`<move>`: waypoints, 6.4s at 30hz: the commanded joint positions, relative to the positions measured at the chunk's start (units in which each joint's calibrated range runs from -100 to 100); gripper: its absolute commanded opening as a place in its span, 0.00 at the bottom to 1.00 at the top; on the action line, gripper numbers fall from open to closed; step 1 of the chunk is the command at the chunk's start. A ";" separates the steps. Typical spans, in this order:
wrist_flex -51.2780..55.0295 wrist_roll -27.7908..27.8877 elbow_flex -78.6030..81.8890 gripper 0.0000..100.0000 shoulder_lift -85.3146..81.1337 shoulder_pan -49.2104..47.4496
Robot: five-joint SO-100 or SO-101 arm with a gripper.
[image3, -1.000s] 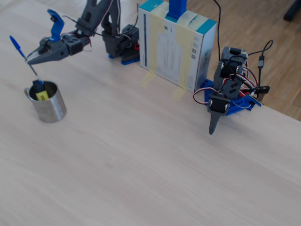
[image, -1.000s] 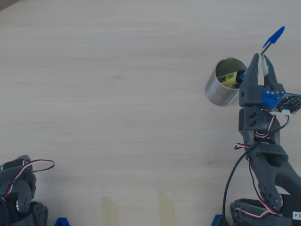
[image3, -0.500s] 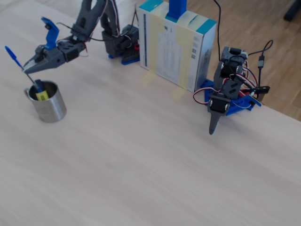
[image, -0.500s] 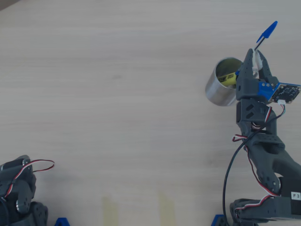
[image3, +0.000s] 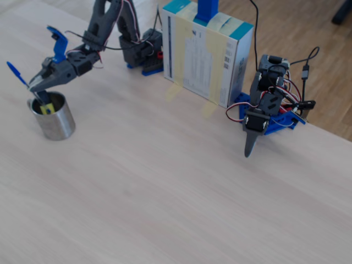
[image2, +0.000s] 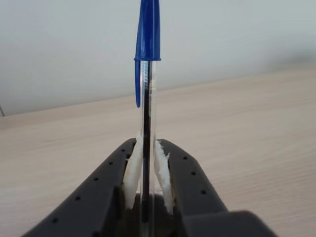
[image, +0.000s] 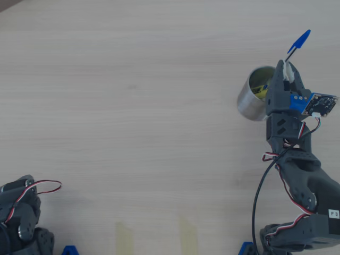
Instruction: Grab the blue pen and put it in the silver cup.
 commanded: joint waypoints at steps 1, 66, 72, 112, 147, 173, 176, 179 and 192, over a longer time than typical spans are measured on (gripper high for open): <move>-0.20 -0.11 -0.07 0.02 -0.05 1.10; 3.75 1.40 6.64 0.28 -2.88 2.23; 3.83 1.87 6.55 0.26 -5.37 1.80; 48.53 4.41 11.63 0.27 -51.76 -3.18; 92.46 -1.05 31.67 0.31 -98.22 -7.80; 118.89 -2.50 42.83 0.26 -101.97 -13.30; 125.58 -2.55 42.83 0.26 -102.05 -13.21; 125.93 -0.53 42.92 0.26 -102.05 -13.21; 126.70 6.28 42.83 0.02 -101.80 -9.28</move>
